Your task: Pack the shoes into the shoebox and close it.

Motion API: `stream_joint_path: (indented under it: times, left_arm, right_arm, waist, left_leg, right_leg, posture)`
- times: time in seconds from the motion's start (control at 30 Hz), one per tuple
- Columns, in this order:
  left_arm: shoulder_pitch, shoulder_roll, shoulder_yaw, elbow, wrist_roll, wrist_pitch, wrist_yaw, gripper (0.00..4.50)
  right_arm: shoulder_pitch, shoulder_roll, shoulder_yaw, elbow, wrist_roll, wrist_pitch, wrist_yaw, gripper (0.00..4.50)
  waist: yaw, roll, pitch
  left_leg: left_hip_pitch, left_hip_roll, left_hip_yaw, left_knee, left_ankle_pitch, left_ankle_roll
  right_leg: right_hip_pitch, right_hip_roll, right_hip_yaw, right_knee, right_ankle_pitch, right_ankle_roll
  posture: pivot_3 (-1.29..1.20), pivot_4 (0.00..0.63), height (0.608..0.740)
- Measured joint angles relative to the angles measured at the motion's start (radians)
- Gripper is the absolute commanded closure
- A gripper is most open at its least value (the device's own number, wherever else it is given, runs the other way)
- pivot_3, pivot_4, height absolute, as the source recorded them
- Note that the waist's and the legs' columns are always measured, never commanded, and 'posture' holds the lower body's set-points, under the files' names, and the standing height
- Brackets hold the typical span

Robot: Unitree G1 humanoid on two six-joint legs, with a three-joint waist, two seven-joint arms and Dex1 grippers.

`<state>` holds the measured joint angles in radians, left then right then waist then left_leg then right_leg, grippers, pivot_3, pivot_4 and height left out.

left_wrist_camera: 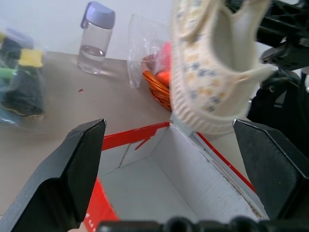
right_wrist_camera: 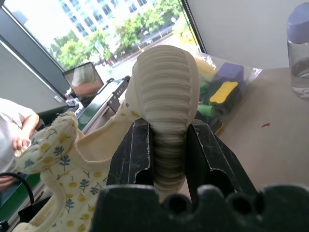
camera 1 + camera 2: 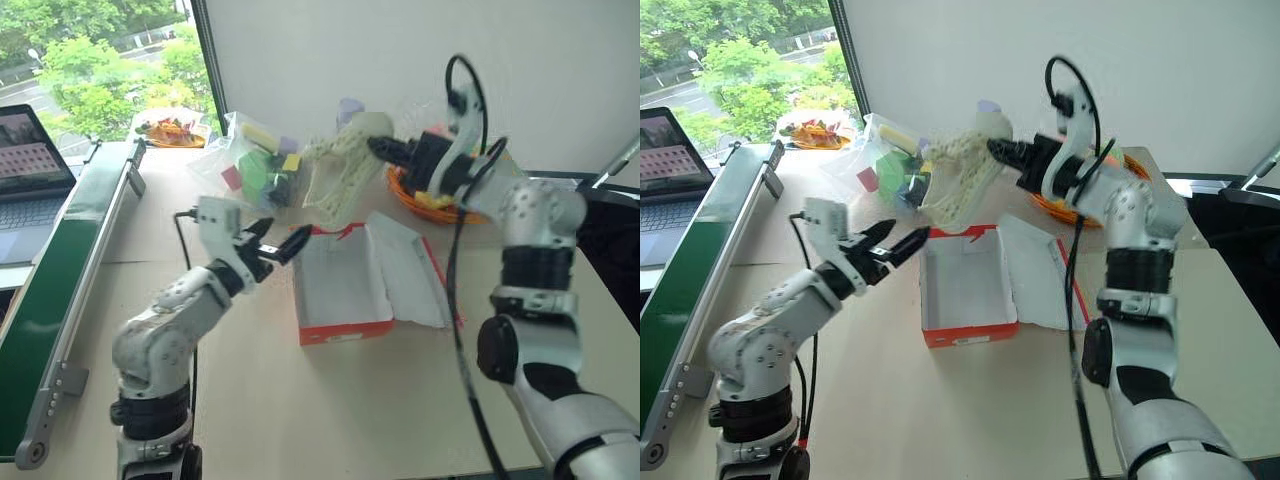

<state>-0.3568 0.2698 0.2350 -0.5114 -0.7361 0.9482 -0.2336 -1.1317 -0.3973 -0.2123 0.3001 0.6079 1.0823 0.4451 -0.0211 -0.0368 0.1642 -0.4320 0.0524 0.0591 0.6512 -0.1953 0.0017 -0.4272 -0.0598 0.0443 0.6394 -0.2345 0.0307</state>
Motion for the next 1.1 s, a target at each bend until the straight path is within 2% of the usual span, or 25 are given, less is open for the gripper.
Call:
stream_joint_path:
  times: [0.1,0.2,0.37,0.6,0.8,1.1]
  left_arm:
    - [0.022,0.035,-0.001,-0.017,-0.014,0.022,-0.001,0.0]
    - [0.022,0.046,0.001,-0.017,-0.014,0.022,0.008,0.0]
    - [0.023,0.058,-0.017,-0.025,-0.012,0.021,0.014,0.0]
    - [0.075,0.104,-0.022,-0.078,-0.011,0.017,0.018,0.0]
    - [0.085,0.105,-0.038,-0.101,-0.011,0.017,0.034,0.0]
    - [0.089,0.106,-0.042,-0.11,-0.011,0.017,0.058,0.0]
  right_arm:
    - [-0.008,-0.07,0.181,-0.041,-0.097,0.084,-0.016,3.95]
    - [-0.038,-0.1,0.342,-0.041,-0.117,0.257,0.015,3.95]
    - [-0.08,-0.115,0.466,-0.034,-0.138,0.343,0.069,3.95]
    - [-0.071,-0.12,0.558,0.003,-0.198,0.341,0.107,3.95]
    - [-0.011,-0.111,0.621,0.052,-0.277,0.23,0.123,3.95]
    - [0.046,-0.068,0.628,0.13,-0.374,0.081,0.14,3.95]
  waist:
    - [0.002,0.0,0.0]
    - [0.004,0.0,0.0]
    - [0.004,0.0,0.0]
    - [0.004,0.0,0.0]
    - [0.006,0.0,0.0]
    - [0.005,0.0,0.0]
  left_leg:
    - [-0.001,-0.001,0.0,0.0,0.0,0.0]
    - [-0.001,-0.001,0.0,0.0,0.0,0.0]
    - [-0.002,0.0,0.0,0.0,0.0,0.0]
    - [-0.003,0.0,0.0,0.0,0.0,0.0]
    - [-0.003,-0.001,0.0,0.001,0.0,0.0]
    - [-0.003,0.0,0.0,0.002,0.0,0.0]
  right_leg:
    - [0.0,-0.001,0.0,-0.001,0.0,0.0]
    - [-0.001,-0.001,0.0,-0.001,0.0,0.0]
    - [-0.001,0.0,0.0,-0.001,0.0,0.0]
    - [-0.002,0.0,0.0,-0.001,0.0,0.0]
    - [-0.002,0.0,0.0,0.0,0.0,0.0]
    - [-0.002,0.0,0.0,0.001,0.0,0.0]
  posture:
    - [0.0,0.15,0.74]
    - [0.0,0.15,0.74]
    - [0.0,0.15,0.74]
    - [0.0,0.15,0.74]
    - [0.0,0.15,0.74]
    - [0.0,0.15,0.74]
